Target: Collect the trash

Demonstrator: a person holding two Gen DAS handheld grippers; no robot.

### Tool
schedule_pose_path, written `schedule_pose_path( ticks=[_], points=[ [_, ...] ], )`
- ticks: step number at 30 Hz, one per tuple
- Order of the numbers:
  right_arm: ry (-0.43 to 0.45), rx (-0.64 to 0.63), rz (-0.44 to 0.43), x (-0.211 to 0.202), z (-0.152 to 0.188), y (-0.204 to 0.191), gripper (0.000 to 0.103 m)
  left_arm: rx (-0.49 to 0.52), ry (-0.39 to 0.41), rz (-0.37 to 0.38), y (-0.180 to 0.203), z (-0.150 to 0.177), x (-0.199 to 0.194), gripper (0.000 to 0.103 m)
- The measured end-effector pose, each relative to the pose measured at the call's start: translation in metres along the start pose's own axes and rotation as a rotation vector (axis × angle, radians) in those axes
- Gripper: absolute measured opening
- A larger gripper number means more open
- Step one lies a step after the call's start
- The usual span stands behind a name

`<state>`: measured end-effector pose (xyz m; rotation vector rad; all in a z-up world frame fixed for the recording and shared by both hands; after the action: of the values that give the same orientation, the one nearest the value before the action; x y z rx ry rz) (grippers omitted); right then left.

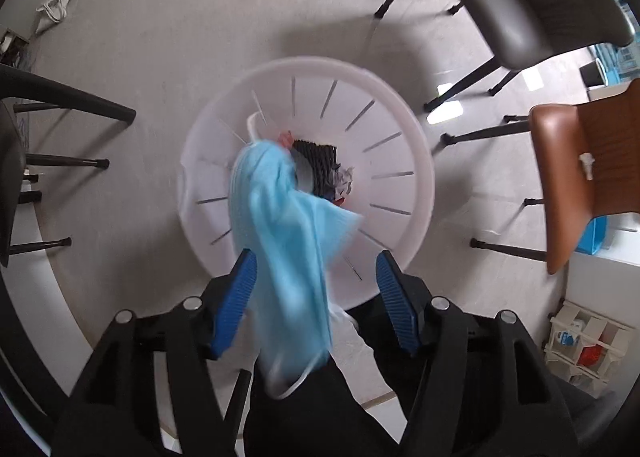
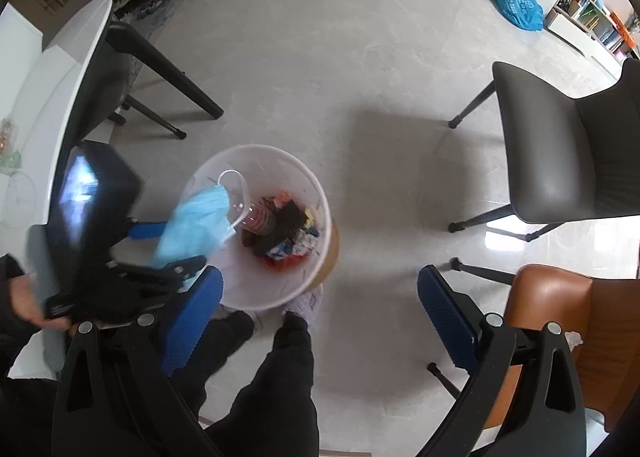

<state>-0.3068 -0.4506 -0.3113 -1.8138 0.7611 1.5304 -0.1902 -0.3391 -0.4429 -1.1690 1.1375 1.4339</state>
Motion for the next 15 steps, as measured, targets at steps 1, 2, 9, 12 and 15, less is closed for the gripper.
schedule_pose_path(
  ticks=[1, 2, 9, 12, 15],
  points=[
    [0.001, 0.003, 0.003, -0.001, 0.001, 0.003, 0.097, -0.007, -0.017, 0.000, 0.000, 0.000, 0.006, 0.061],
    [0.003, 0.010, 0.002, -0.001, 0.002, 0.006, 0.097, -0.018, -0.027, 0.003, 0.000, 0.001, 0.009, 0.062],
    [-0.002, 0.026, -0.008, 0.003, 0.002, 0.017, 0.097, -0.093, 0.067, 0.014, -0.001, 0.003, -0.027, 0.081],
    [0.005, 0.022, -0.007, 0.004, -0.001, 0.019, 0.097, -0.119, 0.104, 0.021, -0.001, 0.003, -0.048, 0.081],
    [0.010, 0.014, 0.012, 0.006, -0.003, 0.021, 0.100, -0.149, 0.146, 0.016, -0.001, 0.000, -0.067, 0.085]
  ],
)
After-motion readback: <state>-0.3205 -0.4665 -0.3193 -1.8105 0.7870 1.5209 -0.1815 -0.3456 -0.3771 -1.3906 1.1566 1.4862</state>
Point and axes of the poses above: each gripper's, at about its wrist camera, not at the fingertips, and x roughly the way its jaws point, y to its right, z to its underside, the point moved 7 cm from there along x, roughly the way its jaws point, and after that the axes turned 4 degrees about -y, right-handed, at the moved point
